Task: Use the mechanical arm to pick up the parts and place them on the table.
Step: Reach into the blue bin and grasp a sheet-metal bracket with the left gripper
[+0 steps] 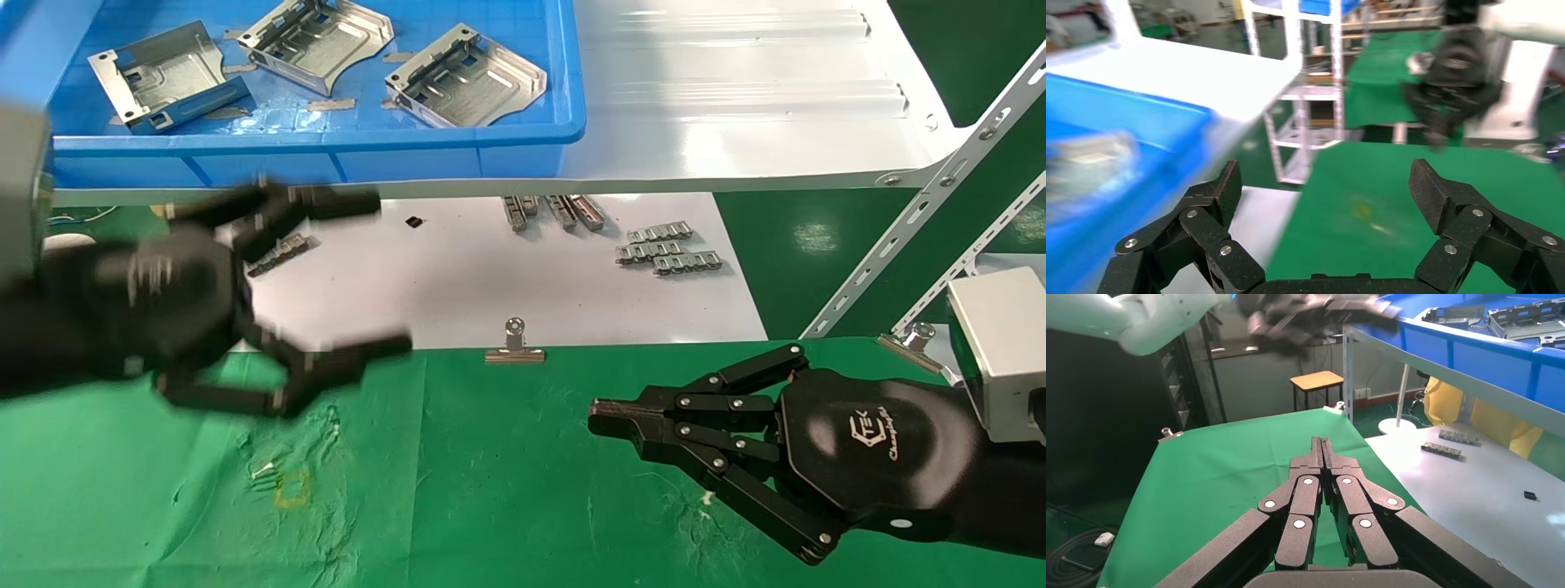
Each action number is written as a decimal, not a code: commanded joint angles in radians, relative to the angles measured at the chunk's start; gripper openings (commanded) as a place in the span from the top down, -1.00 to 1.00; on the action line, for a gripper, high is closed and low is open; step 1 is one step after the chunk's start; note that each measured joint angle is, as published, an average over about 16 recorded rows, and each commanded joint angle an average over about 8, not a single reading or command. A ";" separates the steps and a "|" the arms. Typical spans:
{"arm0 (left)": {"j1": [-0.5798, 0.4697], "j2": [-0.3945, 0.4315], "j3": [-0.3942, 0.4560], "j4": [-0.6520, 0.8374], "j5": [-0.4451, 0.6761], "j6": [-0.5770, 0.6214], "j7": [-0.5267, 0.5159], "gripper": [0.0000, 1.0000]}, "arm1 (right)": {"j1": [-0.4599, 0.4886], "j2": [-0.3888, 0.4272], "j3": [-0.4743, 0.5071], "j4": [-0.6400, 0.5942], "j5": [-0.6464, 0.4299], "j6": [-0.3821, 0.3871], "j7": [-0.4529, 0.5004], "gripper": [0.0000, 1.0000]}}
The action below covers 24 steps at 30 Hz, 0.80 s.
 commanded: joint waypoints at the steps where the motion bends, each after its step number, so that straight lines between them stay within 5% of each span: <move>1: -0.071 0.012 0.013 0.016 0.040 -0.015 -0.023 -1.00 | 0.000 0.000 0.000 0.000 0.000 0.000 0.000 1.00; 10: -0.409 0.195 0.097 0.480 0.232 -0.050 0.085 -1.00 | 0.000 0.000 0.000 0.000 0.000 0.000 0.000 1.00; 17: -0.607 0.303 0.148 0.798 0.379 -0.235 0.176 -1.00 | 0.000 0.000 0.000 0.000 0.000 0.000 0.000 0.92; 19: -0.648 0.330 0.164 0.868 0.416 -0.300 0.186 -0.90 | 0.000 0.000 0.000 0.000 0.000 0.000 0.000 0.42; 24: -0.722 0.389 0.203 1.007 0.491 -0.423 0.182 0.31 | 0.000 0.000 0.000 0.000 0.000 0.000 0.000 -0.83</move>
